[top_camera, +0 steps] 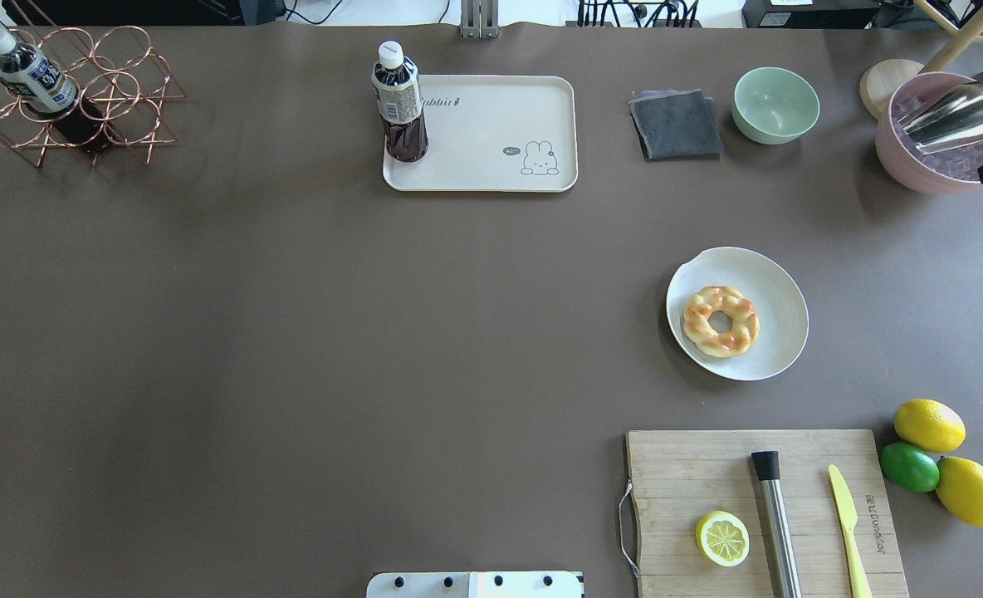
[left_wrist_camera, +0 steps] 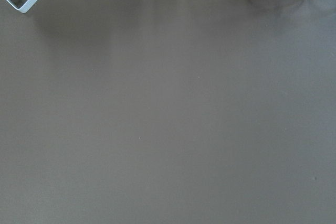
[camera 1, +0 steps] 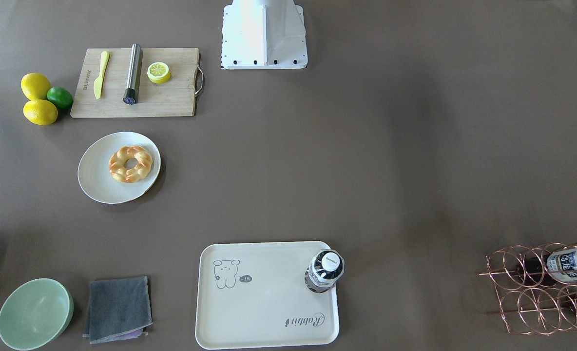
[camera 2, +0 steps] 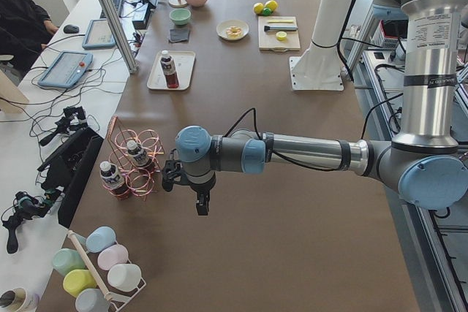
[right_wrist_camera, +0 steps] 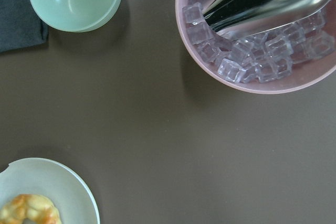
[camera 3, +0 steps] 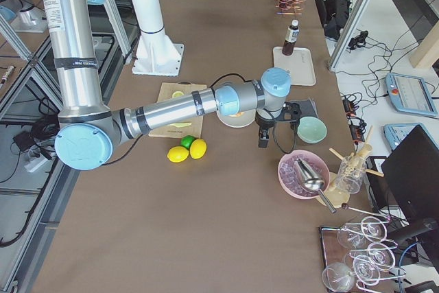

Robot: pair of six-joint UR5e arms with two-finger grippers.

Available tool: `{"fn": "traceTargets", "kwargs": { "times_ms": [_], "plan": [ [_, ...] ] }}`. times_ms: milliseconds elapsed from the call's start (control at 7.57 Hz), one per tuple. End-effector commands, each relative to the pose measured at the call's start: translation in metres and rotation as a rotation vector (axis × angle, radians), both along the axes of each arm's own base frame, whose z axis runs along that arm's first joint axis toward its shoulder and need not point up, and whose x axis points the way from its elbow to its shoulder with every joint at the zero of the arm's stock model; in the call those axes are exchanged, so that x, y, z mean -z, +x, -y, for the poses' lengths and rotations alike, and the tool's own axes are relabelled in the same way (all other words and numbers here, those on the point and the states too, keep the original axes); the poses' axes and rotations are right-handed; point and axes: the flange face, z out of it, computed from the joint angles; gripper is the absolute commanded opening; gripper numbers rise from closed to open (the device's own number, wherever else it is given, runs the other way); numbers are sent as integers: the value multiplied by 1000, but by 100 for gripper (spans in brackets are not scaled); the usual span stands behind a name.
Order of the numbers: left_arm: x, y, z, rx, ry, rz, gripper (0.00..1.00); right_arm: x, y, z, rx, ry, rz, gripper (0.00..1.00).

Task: Place donut on tray

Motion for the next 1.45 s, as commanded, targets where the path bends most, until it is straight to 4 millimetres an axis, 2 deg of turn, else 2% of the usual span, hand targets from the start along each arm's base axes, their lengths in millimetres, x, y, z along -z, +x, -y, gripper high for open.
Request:
{"fn": "traceTargets", "kwargs": {
  "times_ms": [0,264,396,660,1321],
  "plan": [
    [-1,-2,-1,4,0,15,98,9,-68,-15,-54,8,22,100],
    [-5,-4,-6,6,-7,15,98,-32,-109,-49,-106,4,75,100],
    [-6,-4,-6,6,-8,16,98,-44,-135,-65,-140,5,84,100],
    [-7,-5,-5,7,-6,34,98,-55,-190,-82,-160,0,56,100],
    [-6,-5,-5,5,-5,35,98,-47,-240,-103,-127,-2,59,100]
  ]
}}
